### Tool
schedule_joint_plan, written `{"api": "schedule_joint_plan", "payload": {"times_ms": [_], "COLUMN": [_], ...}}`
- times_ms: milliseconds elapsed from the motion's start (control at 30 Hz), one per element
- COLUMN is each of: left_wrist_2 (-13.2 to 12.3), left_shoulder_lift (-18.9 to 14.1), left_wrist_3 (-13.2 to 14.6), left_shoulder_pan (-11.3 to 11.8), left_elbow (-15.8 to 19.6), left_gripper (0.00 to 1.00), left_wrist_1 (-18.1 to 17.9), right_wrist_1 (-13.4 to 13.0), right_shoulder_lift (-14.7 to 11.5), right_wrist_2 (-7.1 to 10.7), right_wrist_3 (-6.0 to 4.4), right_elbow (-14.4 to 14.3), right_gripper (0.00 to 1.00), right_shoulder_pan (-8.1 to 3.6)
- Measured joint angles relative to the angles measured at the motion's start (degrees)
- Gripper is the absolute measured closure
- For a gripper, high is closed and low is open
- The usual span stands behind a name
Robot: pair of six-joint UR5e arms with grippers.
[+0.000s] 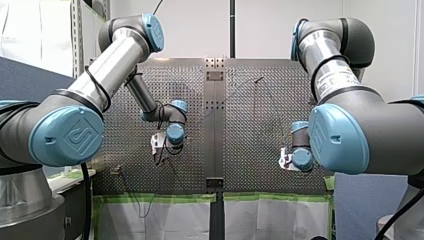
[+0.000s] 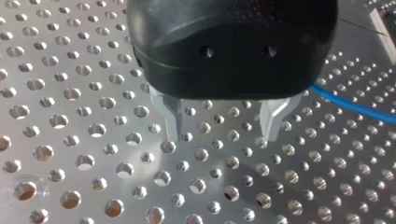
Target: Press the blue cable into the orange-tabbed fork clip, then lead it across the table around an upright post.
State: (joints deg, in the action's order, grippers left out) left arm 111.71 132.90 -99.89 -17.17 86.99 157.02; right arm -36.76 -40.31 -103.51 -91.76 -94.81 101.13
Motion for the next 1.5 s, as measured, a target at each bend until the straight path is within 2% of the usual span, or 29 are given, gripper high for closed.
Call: {"api": "schedule_joint_plan", "payload": {"times_ms": [267,567,833,1167,1500], "left_wrist_2": [0.2,0.2,0.2,0.2,-0.2], "left_shoulder_lift": [0.0,0.0,0.0,0.0,-0.1], "left_wrist_3": [0.0,0.0,0.0,0.0,-0.2], "left_shoulder_pan": [0.0,0.0,-0.1,-0.2,-0.9], "left_elbow": [0.0,0.0,0.0,0.0,0.0], "left_gripper": [0.17,0.17,0.17,0.17,0.17], "left_wrist_1": [0.0,-0.1,-0.1,0.0,1.4], "right_wrist_1": [-3.8,-7.9,-9.2,-9.2,-9.2], "right_shoulder_lift": [2.6,5.9,8.4,13.5,14.3], "right_wrist_2": [-0.04,0.10,0.85,1.96,2.89], "right_wrist_3": [-1.30,-1.48,-1.41,-0.99,-0.66], "right_elbow": [0.1,1.4,3.5,6.5,7.2], "right_gripper": [1.00,1.00,1.00,1.00,1.00], "right_shoulder_pan": [-0.02,-0.25,-0.64,-1.02,-1.11]}}
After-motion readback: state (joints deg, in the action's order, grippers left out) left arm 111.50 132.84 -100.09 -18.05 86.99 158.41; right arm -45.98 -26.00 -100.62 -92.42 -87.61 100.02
